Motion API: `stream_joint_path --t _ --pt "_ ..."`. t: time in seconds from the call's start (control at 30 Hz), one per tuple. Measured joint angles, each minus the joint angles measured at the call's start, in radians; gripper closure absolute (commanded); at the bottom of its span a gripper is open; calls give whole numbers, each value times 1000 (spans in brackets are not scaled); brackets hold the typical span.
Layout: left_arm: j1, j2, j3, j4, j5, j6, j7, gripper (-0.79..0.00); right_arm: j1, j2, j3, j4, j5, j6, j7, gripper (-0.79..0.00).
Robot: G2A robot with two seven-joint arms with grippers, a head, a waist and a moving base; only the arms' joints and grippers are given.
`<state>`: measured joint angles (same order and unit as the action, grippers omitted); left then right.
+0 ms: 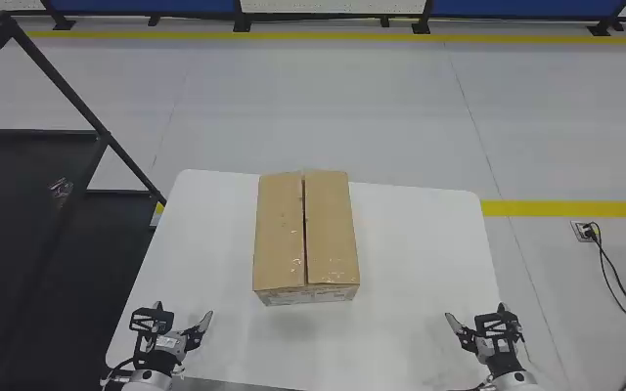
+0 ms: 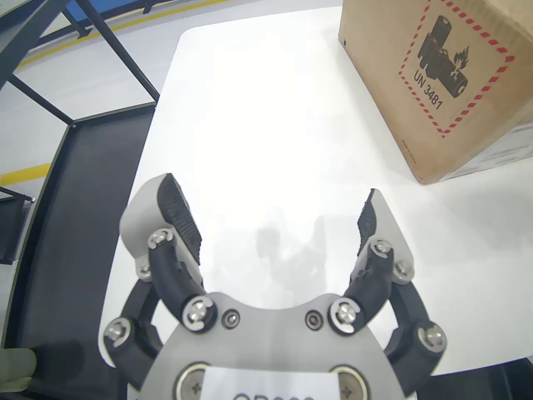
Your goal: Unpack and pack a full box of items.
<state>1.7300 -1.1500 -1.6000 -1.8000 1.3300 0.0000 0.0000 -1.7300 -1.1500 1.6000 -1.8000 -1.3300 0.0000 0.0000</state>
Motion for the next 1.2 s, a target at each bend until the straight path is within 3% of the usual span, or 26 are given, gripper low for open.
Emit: stream_joint_path --t 0.67,0.97,1.2 --pt "0 0 1 0 -2 -2 1 -785 2 0 -7 -7 -8 -8 -6 -785" --pt "-75 -11 25 1 -51 21 31 -785 48 0 -95 -71 -244 -47 -89 -785" --pt "-131 -17 25 10 -199 -98 79 -785 71 -3 -168 -134 -375 -61 -123 -785"
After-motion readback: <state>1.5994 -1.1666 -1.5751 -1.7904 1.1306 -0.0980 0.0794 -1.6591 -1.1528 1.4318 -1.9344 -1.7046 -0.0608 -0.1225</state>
